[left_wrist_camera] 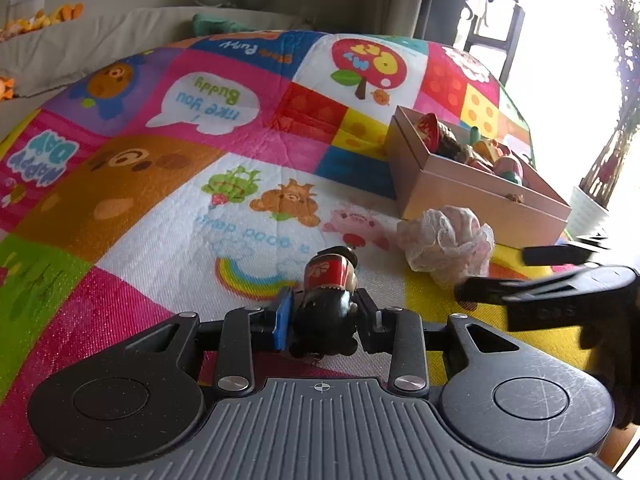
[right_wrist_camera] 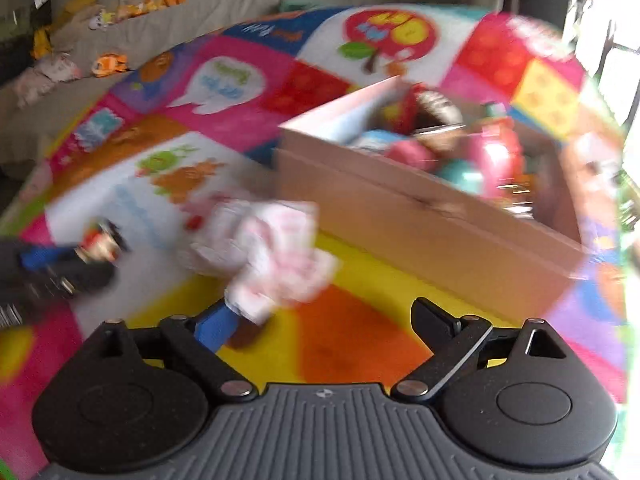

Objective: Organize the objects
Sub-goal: 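Hold figurine with left tool while right tool grasps white lace cloth, then carry figurine and lace cloth over the pink box with both tools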

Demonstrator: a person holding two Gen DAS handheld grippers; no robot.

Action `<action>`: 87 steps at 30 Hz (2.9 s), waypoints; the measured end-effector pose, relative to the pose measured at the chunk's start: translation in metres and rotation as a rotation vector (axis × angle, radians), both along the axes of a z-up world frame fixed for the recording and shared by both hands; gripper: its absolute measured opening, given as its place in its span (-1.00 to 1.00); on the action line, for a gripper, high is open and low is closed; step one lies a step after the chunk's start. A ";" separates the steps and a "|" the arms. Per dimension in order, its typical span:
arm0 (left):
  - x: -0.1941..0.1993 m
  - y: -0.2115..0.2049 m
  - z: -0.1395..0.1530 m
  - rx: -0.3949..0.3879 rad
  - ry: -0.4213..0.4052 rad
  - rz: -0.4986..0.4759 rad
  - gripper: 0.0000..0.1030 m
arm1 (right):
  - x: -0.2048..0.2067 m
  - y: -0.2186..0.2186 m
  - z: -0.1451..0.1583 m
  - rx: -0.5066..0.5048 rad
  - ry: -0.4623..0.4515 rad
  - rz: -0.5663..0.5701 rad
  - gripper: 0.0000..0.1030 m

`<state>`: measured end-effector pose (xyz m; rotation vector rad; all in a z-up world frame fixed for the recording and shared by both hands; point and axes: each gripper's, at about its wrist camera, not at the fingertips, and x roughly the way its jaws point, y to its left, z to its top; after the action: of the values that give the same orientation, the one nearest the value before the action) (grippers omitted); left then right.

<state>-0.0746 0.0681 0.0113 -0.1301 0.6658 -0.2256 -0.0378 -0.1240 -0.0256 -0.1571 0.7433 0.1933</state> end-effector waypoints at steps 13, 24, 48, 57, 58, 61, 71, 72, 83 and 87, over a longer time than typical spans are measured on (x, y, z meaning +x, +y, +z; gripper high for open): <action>0.000 0.001 -0.001 -0.008 -0.002 0.001 -0.28 | -0.010 -0.028 0.019 0.197 0.024 -0.020 0.81; 0.000 0.001 0.000 -0.011 -0.002 0.004 -0.28 | 0.019 0.040 0.003 0.091 0.004 0.074 -0.08; -0.001 0.000 -0.001 0.000 -0.008 0.006 -0.28 | -0.045 -0.068 0.008 0.056 -0.065 -0.095 0.69; -0.001 0.001 0.000 -0.004 -0.008 0.006 -0.28 | -0.026 -0.031 0.018 0.189 -0.045 -0.004 0.69; -0.001 0.001 0.000 -0.005 -0.008 0.006 -0.28 | -0.022 -0.024 0.017 0.195 -0.043 0.007 0.69; -0.001 0.001 -0.001 -0.010 -0.008 0.006 -0.28 | -0.007 -0.007 0.014 0.180 -0.035 0.019 0.69; -0.002 0.003 0.000 -0.036 -0.009 0.018 -0.28 | -0.016 -0.002 0.018 0.135 -0.066 0.036 -0.45; -0.002 0.003 0.000 -0.037 -0.009 0.018 -0.28 | -0.024 -0.006 0.022 0.132 -0.083 0.034 -0.45; 0.030 -0.023 0.042 -0.110 -0.051 -0.079 -0.31 | -0.077 -0.085 0.039 0.179 -0.164 -0.131 -0.45; 0.077 -0.061 0.085 -0.130 -0.165 -0.152 -0.30 | -0.081 -0.098 0.041 0.220 -0.192 -0.157 -0.45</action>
<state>0.0024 0.0070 0.0961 -0.1840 0.4968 -0.4218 -0.1185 -0.2219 0.0154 0.0911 0.5362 0.1070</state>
